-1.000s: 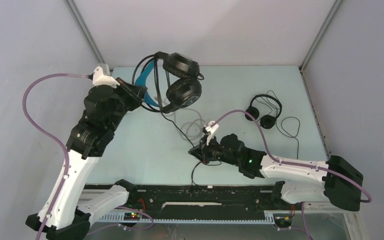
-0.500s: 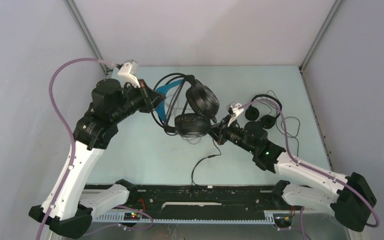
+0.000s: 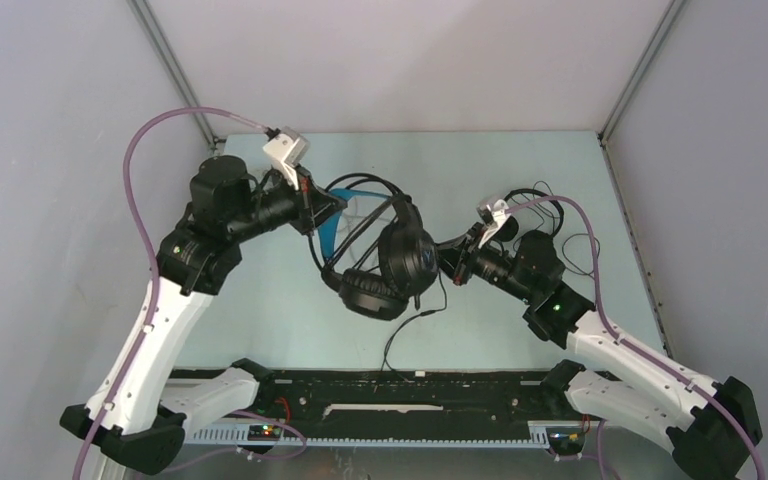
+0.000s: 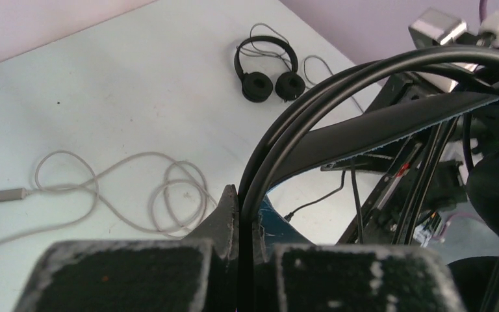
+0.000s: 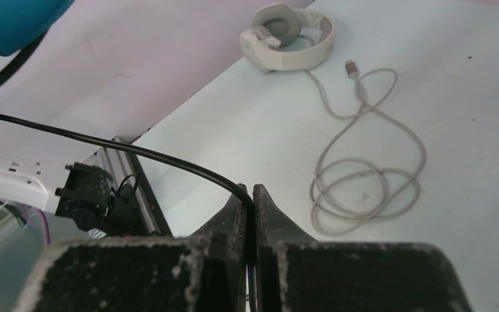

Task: Wrap the headphones
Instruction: Wrap the headphones cable around the headphones.

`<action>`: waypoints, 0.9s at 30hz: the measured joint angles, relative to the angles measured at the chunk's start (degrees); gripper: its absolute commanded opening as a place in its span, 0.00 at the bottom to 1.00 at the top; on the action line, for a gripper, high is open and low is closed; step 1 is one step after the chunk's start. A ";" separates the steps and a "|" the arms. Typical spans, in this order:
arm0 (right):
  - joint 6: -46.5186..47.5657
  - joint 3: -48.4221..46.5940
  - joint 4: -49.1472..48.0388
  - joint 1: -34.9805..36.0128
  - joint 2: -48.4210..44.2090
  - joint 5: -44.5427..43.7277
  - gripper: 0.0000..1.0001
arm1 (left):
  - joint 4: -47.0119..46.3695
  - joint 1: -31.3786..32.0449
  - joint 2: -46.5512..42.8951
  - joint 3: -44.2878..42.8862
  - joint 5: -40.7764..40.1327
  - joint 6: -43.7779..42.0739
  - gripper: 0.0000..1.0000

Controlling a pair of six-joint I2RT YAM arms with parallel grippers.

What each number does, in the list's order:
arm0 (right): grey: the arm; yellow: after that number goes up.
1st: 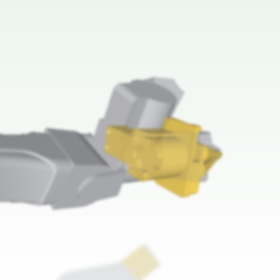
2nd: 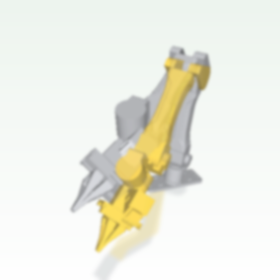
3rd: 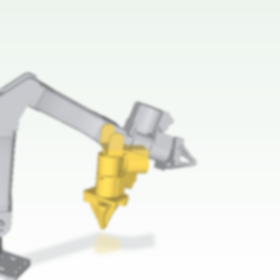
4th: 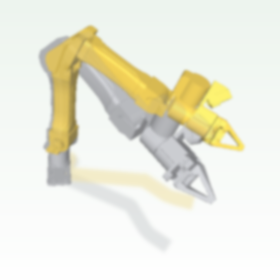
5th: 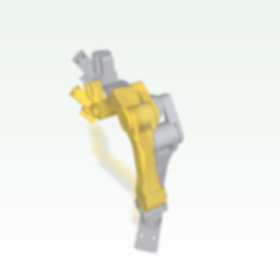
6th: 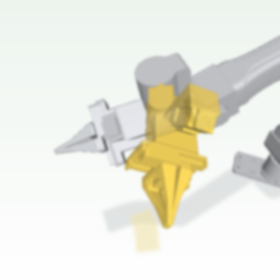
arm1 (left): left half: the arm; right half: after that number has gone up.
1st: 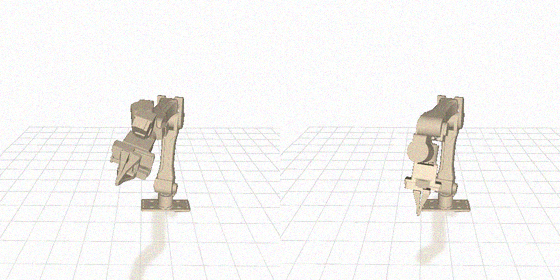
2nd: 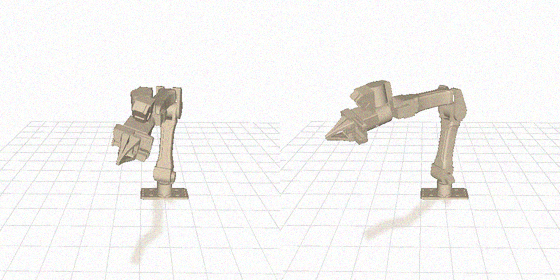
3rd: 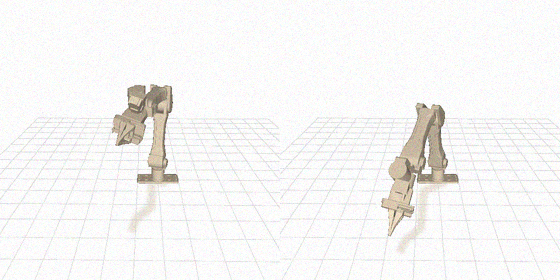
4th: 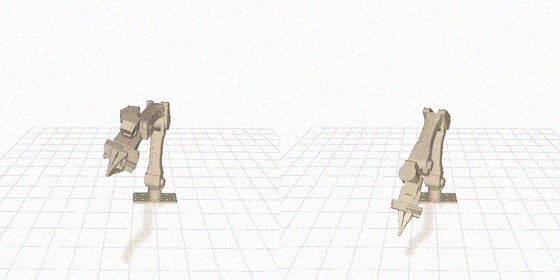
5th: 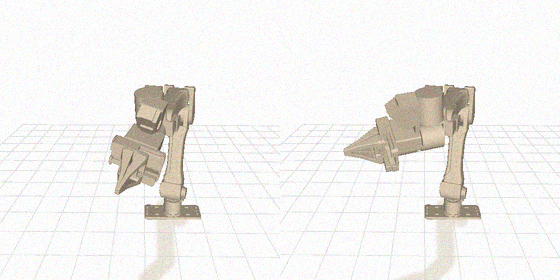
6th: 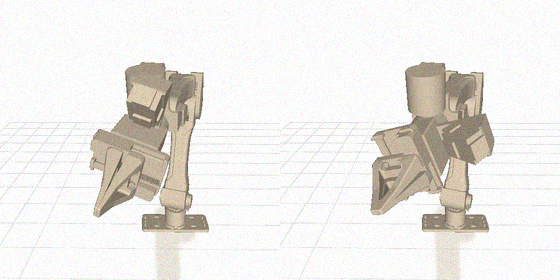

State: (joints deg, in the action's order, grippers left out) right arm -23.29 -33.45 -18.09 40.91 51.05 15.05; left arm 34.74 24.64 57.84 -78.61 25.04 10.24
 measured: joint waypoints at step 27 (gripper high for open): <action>-4.72 -2.25 16.22 -3.74 -1.66 26.05 0.00 | -1.68 20.04 -3.43 14.71 -19.04 -38.32 0.00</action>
State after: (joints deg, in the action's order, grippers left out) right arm -28.01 -35.70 -1.87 37.17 49.39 41.10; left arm 33.06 44.69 54.41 -63.90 6.00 -28.08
